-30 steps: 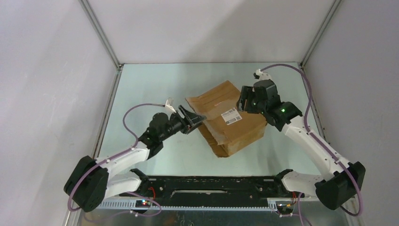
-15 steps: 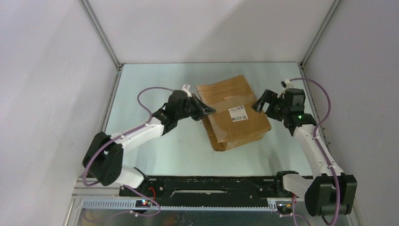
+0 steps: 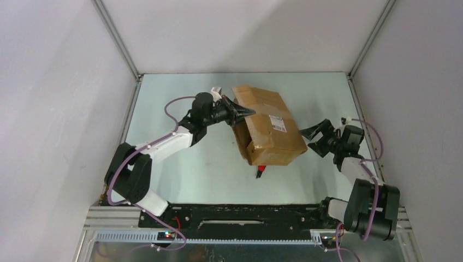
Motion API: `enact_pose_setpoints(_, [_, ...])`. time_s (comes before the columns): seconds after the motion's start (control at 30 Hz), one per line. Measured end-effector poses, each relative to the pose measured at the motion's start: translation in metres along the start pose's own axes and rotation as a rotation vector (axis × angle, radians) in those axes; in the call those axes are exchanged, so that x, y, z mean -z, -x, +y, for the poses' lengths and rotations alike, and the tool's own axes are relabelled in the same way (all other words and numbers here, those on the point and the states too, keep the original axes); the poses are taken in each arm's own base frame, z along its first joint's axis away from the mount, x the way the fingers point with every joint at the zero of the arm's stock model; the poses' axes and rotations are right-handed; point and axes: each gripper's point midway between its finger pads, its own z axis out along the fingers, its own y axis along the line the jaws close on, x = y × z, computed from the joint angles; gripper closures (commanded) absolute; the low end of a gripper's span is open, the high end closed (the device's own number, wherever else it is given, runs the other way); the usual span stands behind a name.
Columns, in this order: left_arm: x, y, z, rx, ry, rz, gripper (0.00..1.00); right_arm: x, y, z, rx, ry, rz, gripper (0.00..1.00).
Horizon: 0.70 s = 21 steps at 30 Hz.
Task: Unpack the express box
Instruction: Pick up the express box from the center of the board.
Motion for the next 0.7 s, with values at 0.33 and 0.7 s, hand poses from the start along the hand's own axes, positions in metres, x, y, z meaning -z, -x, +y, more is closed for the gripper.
enact_pose_setpoints(0.33, [-0.004,-0.003,-0.016,0.066,-0.048,0.049,1.00,-0.020,-0.013,0.010,-0.226,0.192,0.006,0.00])
enact_pose_setpoints(0.7, [0.013,-0.010,-0.120,-0.043,-0.321,0.104,1.00,-0.002,0.012,0.038,-0.232,0.261,-0.100,0.01])
